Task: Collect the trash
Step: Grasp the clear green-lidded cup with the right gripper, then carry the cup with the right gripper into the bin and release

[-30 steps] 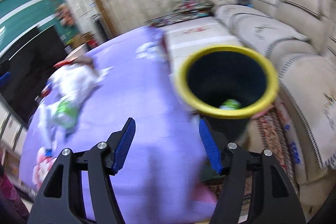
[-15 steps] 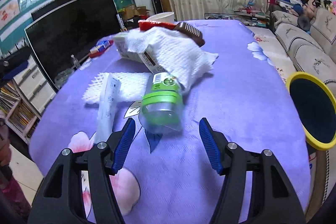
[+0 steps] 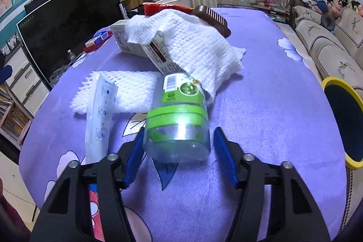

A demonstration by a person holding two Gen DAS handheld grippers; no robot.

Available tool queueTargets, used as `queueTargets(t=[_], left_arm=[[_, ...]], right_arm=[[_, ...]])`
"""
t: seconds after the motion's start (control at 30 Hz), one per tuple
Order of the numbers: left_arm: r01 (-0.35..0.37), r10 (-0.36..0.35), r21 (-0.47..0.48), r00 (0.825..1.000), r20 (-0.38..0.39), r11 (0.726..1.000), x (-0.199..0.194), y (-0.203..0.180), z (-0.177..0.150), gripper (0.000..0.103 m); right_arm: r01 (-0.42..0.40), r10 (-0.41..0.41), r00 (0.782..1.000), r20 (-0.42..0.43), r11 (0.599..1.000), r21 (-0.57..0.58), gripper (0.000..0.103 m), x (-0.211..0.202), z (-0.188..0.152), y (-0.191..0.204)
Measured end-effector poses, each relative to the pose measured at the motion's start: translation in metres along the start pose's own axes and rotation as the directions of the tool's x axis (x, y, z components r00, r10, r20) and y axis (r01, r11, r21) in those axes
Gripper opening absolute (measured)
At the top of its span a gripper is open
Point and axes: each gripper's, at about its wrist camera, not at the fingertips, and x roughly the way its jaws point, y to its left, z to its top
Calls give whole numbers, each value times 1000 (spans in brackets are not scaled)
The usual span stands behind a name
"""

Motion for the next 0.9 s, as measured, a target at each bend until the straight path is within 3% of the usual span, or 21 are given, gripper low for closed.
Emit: queueTargets(t=[0.9], left_arm=[[35,-34,36,999,-17,999,8,-23,-7,95]], right_arm=[[-69,66,992,109,997,17,48,-67,-8,-15]])
